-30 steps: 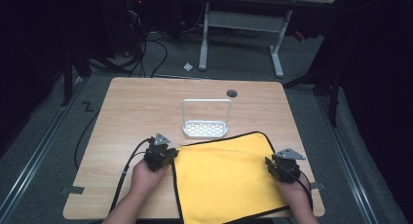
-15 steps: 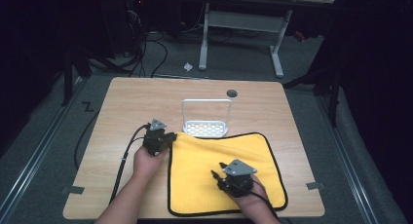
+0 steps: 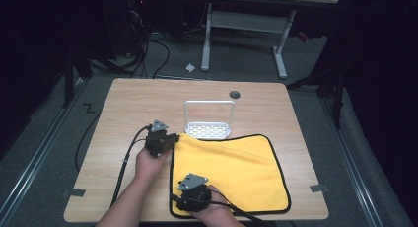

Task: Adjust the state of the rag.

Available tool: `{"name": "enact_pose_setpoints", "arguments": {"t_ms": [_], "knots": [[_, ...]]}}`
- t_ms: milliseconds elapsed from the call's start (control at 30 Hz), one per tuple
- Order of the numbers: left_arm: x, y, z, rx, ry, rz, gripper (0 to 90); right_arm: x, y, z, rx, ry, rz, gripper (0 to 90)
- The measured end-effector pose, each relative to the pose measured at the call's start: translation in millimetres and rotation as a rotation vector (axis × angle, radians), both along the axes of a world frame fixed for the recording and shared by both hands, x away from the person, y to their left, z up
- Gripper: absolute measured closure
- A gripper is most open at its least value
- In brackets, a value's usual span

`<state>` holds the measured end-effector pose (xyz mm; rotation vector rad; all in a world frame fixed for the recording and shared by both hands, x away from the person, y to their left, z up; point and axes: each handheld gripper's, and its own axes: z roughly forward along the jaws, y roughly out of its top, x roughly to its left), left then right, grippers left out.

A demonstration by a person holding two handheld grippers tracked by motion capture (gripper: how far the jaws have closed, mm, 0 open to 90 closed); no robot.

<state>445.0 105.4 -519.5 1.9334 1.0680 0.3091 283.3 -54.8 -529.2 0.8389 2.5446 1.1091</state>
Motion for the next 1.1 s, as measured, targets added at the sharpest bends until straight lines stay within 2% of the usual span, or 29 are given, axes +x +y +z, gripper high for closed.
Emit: {"name": "enact_pose_setpoints", "arguments": {"t_ms": [133,233,267,300,333,433,533,567,667,800,833,867,900,967,1067,1100], "knots": [[-0.9,0.2,-0.9,0.003,-0.005,0.0,79.9,-0.9,6.1,-2.3,-0.004,0.006,0.018,48.2],[-1.6,0.7,-2.1,-0.012,0.0,0.008,79.9,0.0,7.5,-2.4,-0.009,0.011,0.014,50.2],[-1.7,1.0,-2.5,-0.015,0.001,0.009,79.9,-0.8,7.6,-2.1,-0.011,0.007,0.012,60.4],[-1.9,1.2,-3.0,-0.02,0.001,0.011,79.9,-1.4,8.0,-1.9,-0.011,0.001,0.014,65.8],[-2.1,1.5,-3.3,-0.019,0.003,0.011,79.9,-1.4,8.0,-1.9,-0.011,0.001,0.014,65.8],[-2.6,3.2,-4.5,-0.022,0.008,0.012,80.1,-1.5,9.9,-1.1,-0.027,-0.013,0.019,80.2],[-3.1,9.0,-5.3,-0.03,0.016,0.012,80.2,-0.4,10.6,-0.9,-0.03,-0.014,0.022,83.8],[-3.4,11.4,-5.3,-0.035,0.016,0.013,80.2,-0.9,12.8,0.3,-0.058,-0.036,0.036,84.9],[-6.0,18.2,-3.7,-0.046,0.011,0.019,80.2,-2.4,16.6,3.9,-0.059,-0.052,0.04,84.9],[-8.4,33.4,-1.6,-0.06,0.005,0.037,80.3,-6.0,27.5,18.0,-0.03,-0.102,0.062,84.8],[-9.3,38.5,-0.6,-0.06,0.009,0.043,80.3,-7.3,36.4,24.3,-0.02,-0.117,0.083,84.7],[-10.3,44.4,0.6,-0.055,0.008,0.048,80.3,-7.3,36.4,24.3,-0.02,-0.117,0.083,84.7],[-11.9,50.7,2.1,-0.061,0.004,0.057,80.3,-8.5,47.5,28.9,-0.013,-0.126,0.106,84.7],[-15.2,65.5,5.8,-0.068,0.0,0.075,80.3,-9.0,53.8,30.5,-0.004,-0.134,0.117,84.6],[-21.0,90.1,12.1,-0.059,-0.006,0.106,80.3,-10.4,74.1,35.3,0.016,-0.144,0.148,84.6],[-23.1,98.7,14.4,-0.057,-0.005,0.116,80.2,-10.3,87.8,38.5,0.028,-0.143,0.172,84.5]]}}
